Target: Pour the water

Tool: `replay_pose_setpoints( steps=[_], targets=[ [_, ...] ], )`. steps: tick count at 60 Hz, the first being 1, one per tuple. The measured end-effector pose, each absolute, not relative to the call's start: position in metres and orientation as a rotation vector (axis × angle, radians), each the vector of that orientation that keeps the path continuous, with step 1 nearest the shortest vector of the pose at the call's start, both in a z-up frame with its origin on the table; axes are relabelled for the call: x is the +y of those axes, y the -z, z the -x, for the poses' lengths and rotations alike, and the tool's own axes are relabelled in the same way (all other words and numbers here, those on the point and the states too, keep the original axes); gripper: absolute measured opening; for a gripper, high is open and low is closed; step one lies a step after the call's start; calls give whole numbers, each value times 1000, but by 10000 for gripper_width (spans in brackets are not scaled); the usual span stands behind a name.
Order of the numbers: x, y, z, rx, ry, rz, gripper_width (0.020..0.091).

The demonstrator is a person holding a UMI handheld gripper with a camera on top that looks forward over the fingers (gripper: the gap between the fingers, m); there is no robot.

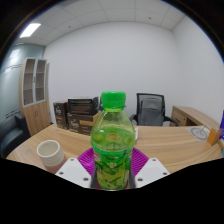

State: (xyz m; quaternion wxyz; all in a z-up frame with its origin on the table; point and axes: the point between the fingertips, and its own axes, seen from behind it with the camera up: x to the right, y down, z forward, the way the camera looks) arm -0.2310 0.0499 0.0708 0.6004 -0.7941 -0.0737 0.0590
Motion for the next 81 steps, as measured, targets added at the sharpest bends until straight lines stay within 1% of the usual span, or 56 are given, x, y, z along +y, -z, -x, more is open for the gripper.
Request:
replay_pose_setpoints(
  steps=[4, 9, 13, 15, 20, 24, 32, 40, 47, 56, 63, 70, 81],
  targets=[
    [50, -70, 231, -159, -135, 1836, 449],
    [49, -69, 232, -162, -136, 1850, 508],
    [47, -67, 232, -175, -132, 1867, 537],
    [44, -63, 230, -173, -125, 1899, 578],
    [28, -57, 228, -137, -117, 1950, 720],
    [3, -55, 226, -101, -95, 1997, 776],
    [-70, -62, 239, -37, -74, 2086, 779],
    [-146, -86, 265, 58, -92, 2143, 790],
    [-190, -112, 287, 85, -88, 2159, 790],
    [-217, -151, 303, 105, -81, 2123, 794],
    [-224, -176, 303, 84, -28, 2073, 791],
    [-233, -192, 306, 105, -22, 2051, 790],
    [-239, -205, 300, 131, 17, 2023, 790]
  ],
)
